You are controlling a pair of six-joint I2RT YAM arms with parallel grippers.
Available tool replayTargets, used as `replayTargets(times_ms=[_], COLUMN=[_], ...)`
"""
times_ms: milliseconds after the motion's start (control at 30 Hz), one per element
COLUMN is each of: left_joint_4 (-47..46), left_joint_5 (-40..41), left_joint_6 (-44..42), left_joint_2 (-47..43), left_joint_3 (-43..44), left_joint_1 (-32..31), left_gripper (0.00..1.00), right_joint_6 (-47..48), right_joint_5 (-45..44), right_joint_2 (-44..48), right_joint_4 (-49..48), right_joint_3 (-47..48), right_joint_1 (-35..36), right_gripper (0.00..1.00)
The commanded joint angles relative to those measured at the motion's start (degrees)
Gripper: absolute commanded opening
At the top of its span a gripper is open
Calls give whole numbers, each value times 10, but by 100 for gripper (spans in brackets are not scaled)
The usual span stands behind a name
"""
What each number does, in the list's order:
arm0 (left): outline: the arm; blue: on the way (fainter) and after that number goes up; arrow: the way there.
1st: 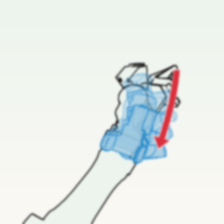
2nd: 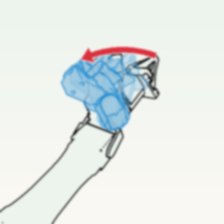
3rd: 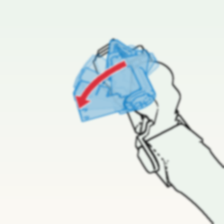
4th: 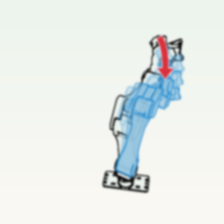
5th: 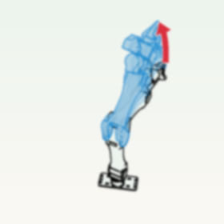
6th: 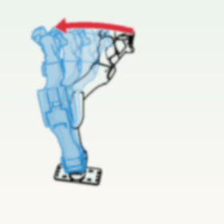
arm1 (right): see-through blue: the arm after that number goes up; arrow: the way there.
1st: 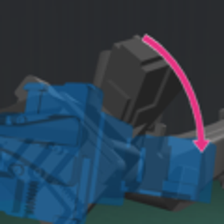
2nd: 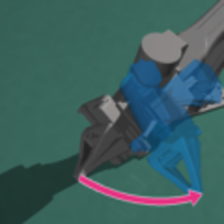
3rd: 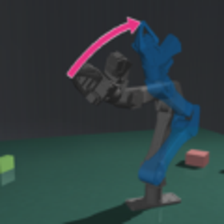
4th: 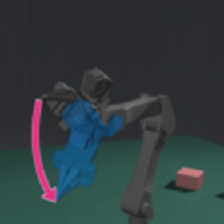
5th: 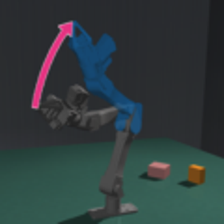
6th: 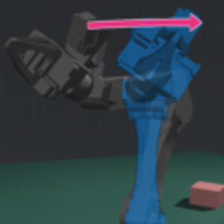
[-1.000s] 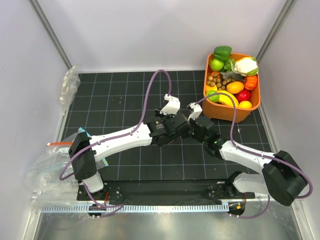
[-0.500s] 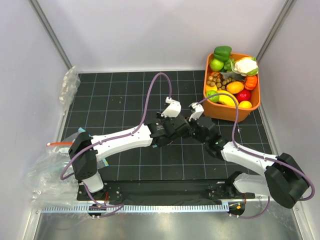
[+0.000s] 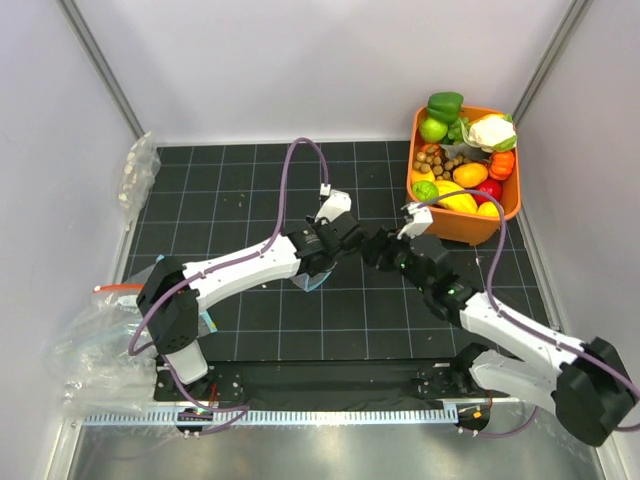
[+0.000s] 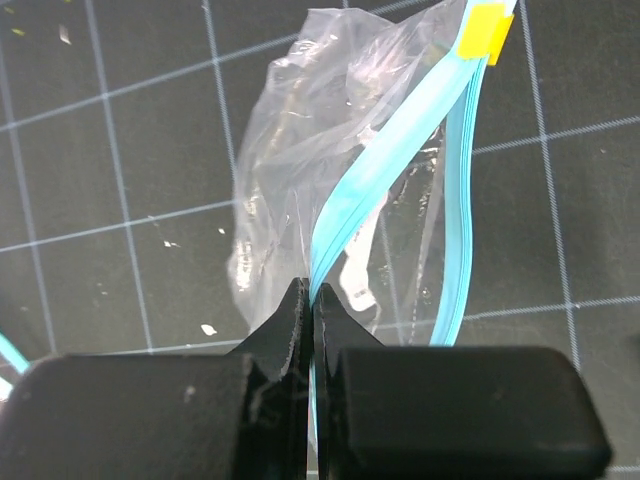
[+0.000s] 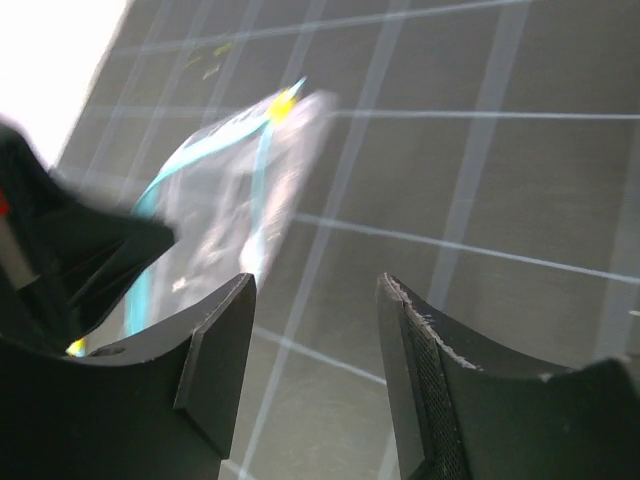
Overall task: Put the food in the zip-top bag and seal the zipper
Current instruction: Open the zipper of the food storage bag, then pick up the fake fruit from the bin.
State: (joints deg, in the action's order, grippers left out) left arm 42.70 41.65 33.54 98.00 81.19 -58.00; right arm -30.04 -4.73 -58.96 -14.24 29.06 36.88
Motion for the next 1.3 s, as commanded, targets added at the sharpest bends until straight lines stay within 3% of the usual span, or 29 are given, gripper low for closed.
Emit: replayTargets(times_ms=[0,133,233,267,367,567,833,1267], left_joint_4=[-31,-37,-37,-37,-38,-39,-39,-39], left_joint_5=[-47,-68,-69,-68,-56,-53,-54,-54], left_joint_6=[-2,-1,-1,0,2,4,6,7], left_joint_2=[0,1,-6,-8,-18,-30,-36,-39], left_joint_3=[-8,-9,-10,-14,-20,-23,-27,-29], left_joint_1=[13,17,17,17,17,17,17,17], left_gripper=[0,0,0,0,0,0,0,0], right_joint_6=[16,34,43,44,36,10,-54,-89], right_joint_5=[-123,-195,-238,-247,-265,-231,-102,-23], right_joint_2=[63,92,69,51,3,-101,-228,-325], right_joint_4=[106,191,229,234,256,326,320,255], right_joint_3=[46,107,166,191,244,363,411,369], right_joint_1=[-11,-28,-44,-55,-77,-157,-277,-306], right_gripper=[58,62,81,92,100,100,100,98])
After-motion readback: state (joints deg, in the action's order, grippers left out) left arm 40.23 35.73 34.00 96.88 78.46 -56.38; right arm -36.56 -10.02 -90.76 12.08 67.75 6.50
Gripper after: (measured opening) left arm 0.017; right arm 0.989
